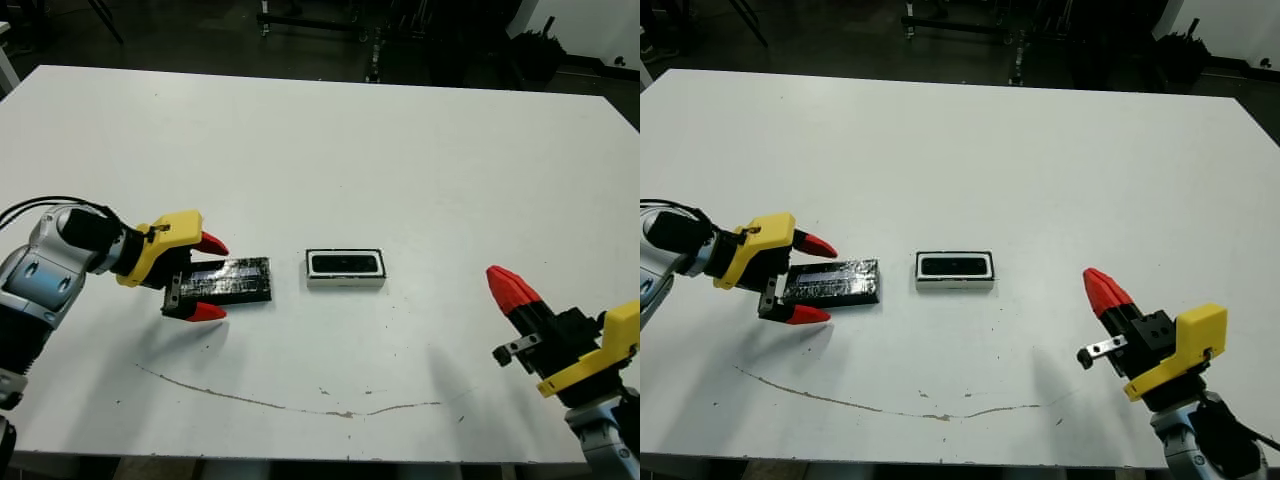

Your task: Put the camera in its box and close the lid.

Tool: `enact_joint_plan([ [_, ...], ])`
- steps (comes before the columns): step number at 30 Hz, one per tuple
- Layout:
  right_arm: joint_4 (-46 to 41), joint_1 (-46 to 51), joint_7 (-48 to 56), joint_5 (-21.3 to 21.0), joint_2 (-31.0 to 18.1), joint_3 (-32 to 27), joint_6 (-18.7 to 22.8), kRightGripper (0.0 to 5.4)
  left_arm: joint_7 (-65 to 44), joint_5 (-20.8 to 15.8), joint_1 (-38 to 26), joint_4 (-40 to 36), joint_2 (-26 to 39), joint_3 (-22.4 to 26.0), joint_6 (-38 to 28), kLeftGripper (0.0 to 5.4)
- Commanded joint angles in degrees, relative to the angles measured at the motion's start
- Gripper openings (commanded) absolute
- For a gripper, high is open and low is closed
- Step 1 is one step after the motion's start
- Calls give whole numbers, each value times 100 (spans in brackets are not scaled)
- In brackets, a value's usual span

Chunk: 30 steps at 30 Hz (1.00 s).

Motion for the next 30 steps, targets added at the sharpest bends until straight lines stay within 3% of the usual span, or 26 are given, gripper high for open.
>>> enact_joint_plan([
  [1, -18, 28, -1, 47, -68, -43, 65, 0, 67, 172, 129, 34, -1, -21, -223, 538],
  [25, -4, 90, 50, 0, -94, -58, -41, 0, -569, 86, -56, 444, -110, -98, 320, 538],
  [30, -21, 98, 32, 36, -97, -75, 18, 0, -423, 47, 17, 302, -126, -28, 678, 483],
])
